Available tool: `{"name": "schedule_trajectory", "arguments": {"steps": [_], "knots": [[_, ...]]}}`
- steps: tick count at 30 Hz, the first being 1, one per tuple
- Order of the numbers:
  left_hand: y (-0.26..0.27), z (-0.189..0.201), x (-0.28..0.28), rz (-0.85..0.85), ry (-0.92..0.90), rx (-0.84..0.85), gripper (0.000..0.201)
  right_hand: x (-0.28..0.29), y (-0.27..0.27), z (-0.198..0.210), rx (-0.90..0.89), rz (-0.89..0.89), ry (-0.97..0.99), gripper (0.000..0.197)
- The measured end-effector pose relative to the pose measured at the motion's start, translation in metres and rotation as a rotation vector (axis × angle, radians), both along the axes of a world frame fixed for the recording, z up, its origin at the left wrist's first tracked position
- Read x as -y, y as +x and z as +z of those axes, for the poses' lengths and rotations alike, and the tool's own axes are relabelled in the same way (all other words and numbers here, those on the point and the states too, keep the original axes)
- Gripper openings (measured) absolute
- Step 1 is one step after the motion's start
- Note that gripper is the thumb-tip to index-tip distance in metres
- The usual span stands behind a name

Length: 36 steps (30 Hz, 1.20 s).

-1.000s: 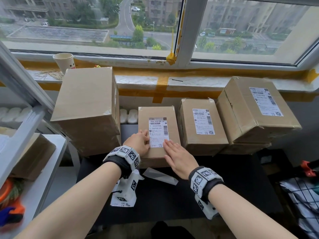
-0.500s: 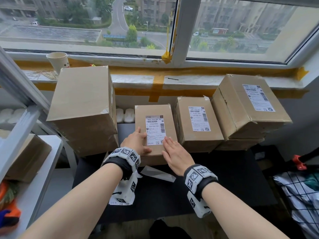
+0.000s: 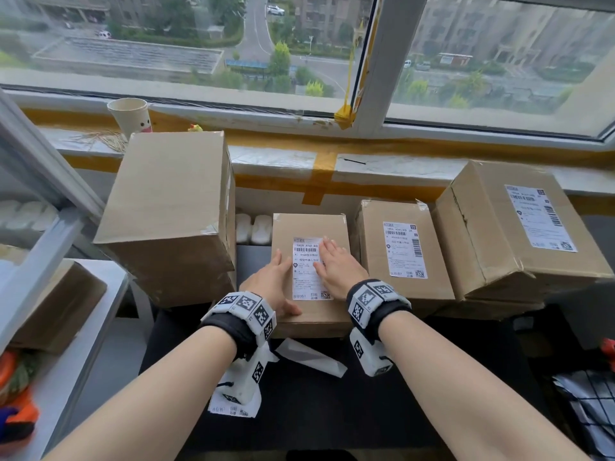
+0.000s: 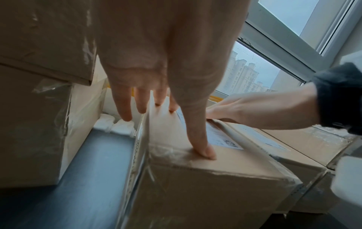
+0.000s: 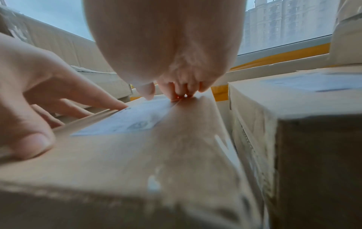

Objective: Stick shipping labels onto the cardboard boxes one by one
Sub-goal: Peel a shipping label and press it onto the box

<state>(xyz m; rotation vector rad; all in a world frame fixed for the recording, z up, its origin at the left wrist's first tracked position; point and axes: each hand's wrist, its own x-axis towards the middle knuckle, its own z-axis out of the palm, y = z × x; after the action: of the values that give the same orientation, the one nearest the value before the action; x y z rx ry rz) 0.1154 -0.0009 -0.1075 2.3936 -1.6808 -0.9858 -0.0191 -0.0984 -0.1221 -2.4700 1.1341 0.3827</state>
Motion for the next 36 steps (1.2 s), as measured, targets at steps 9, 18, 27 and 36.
{"name": "schedule_trajectory", "arguments": {"steps": [9, 18, 27, 36], "knots": [[0.003, -0.006, -0.002, -0.025, -0.019, -0.018, 0.116, 0.005, 0.028, -0.001, 0.017, 0.098, 0.005, 0.056], [0.010, -0.012, -0.008, -0.074, -0.027, -0.048, 0.129, 0.002, 0.033, 0.002, 0.041, 0.163, 0.022, 0.053], [0.007, -0.013, -0.008, -0.084, -0.034, -0.083, 0.124, -0.046, 0.003, -0.012, 0.173, 0.154, 0.023, 0.054], [0.006, -0.014, -0.010, -0.065, -0.021, -0.089, 0.125, -0.089, -0.031, -0.024, 0.279, 0.164, -0.036, 0.051]]}}
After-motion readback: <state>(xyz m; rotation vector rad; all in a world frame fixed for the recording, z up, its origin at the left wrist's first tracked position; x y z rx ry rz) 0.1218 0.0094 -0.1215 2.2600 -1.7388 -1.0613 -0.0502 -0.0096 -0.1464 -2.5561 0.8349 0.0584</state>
